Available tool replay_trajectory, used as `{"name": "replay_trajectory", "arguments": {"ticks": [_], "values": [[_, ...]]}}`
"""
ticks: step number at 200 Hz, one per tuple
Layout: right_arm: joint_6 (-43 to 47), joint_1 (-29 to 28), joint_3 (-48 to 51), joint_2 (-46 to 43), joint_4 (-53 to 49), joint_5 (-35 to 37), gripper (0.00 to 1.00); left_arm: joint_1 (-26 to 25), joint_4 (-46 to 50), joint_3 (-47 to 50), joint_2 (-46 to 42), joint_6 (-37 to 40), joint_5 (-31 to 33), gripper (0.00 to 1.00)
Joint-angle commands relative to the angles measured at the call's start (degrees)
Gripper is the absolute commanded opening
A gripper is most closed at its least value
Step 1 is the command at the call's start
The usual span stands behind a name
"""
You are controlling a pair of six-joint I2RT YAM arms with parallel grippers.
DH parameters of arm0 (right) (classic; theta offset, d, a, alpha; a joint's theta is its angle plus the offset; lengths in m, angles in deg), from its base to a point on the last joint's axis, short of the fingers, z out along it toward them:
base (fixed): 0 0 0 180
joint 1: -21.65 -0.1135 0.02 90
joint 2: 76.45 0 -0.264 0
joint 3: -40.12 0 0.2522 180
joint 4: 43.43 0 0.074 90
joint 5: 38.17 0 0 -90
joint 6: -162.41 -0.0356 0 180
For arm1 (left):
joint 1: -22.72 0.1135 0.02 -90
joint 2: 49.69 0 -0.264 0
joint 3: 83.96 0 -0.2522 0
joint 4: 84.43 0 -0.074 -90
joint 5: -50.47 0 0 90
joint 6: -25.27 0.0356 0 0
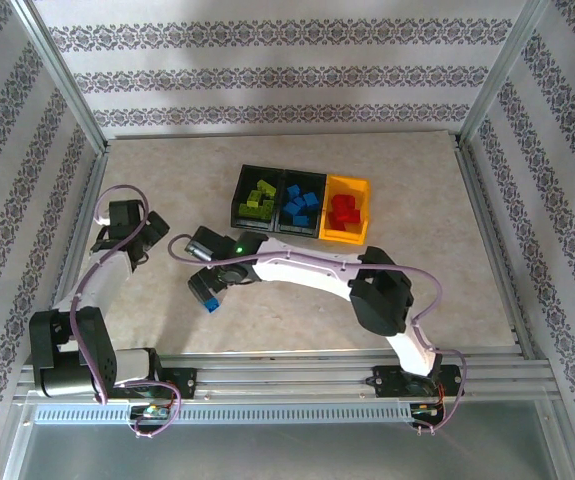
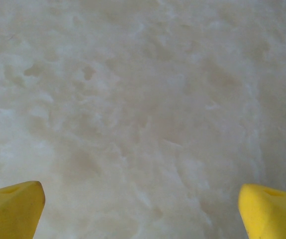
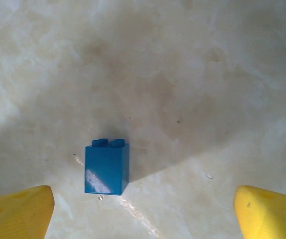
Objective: Sort the legos into containers by color
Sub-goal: Pick up the lego from the bottom-left of the table.
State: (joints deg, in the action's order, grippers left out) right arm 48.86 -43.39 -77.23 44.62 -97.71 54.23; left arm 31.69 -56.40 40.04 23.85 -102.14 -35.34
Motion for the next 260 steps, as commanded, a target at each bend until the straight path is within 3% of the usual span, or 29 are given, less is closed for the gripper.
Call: {"name": "replay_trajectory", "arguments": {"ticks": [1, 126, 200, 260], "values": [[2.6, -1.0, -3.9, 3.1, -4.2, -2.1, 0.90, 1.3, -1.7, 1.4, -1.9, -1.7, -1.1, 1.00], [3.5, -2.4, -13.6, 15.9, -10.1, -4.3, 0.74, 2.0, -3.1, 2.7, -2.1, -1.8, -2.2, 1.00], [2.6, -1.9, -15.0, 17.9, -11.2, -2.6, 0.68, 2.0, -3.4, 3.0, -1.5, -1.7, -3.1, 1.00], [0.2, 0.0, -12.8, 17.2, -10.2, -3.4, 0.55, 2.0, -3.6, 3.1, -1.2, -1.2, -3.1, 1.00]]}}
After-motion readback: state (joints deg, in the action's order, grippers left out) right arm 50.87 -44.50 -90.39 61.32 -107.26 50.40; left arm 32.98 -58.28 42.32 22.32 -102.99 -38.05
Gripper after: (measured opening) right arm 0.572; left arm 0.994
